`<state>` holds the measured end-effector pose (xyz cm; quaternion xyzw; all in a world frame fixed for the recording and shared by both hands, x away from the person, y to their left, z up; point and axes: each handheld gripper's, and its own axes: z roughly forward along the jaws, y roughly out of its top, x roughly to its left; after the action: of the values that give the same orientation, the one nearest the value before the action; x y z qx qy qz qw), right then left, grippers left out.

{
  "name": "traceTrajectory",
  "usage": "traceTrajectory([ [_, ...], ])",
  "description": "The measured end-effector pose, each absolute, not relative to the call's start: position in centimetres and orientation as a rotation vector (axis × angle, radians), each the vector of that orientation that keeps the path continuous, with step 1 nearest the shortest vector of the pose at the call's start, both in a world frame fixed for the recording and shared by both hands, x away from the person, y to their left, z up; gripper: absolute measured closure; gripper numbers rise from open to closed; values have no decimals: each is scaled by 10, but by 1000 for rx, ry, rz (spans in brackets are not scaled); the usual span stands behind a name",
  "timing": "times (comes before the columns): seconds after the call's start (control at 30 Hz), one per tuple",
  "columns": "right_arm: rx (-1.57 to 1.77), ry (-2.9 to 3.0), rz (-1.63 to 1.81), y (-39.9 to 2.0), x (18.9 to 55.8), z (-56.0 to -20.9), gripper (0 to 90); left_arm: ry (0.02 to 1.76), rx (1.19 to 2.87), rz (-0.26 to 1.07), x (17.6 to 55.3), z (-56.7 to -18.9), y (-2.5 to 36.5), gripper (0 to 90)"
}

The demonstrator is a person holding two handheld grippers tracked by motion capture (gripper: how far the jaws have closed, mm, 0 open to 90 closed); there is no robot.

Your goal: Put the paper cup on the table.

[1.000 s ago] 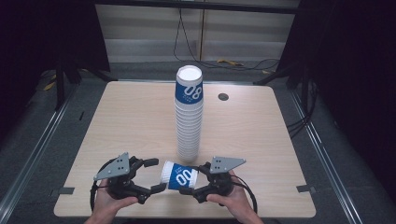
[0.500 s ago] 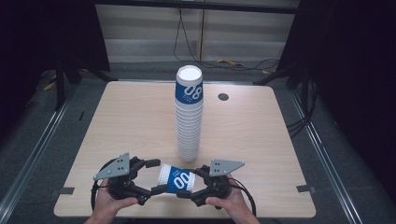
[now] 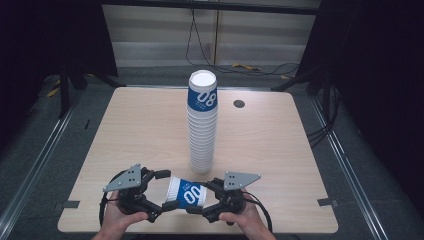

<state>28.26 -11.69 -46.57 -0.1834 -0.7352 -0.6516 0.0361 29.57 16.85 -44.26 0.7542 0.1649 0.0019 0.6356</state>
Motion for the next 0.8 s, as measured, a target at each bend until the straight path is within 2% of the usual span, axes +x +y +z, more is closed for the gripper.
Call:
traceTrajectory([
  [0.1,-561,-2225,-2023,-116,283,-465,268,382,1722,5,295,-444,166,0],
  [0.4,-557,-2186,-2074,-116,283,-463,268,400,1692,-39,296,-447,165,11],
  [0.53,-539,-2191,-2071,-114,283,-463,268,361,1667,-89,295,-447,164,114],
  [0.8,-510,-2222,-2067,-113,282,-463,267,354,1681,-119,297,-448,163,119],
])
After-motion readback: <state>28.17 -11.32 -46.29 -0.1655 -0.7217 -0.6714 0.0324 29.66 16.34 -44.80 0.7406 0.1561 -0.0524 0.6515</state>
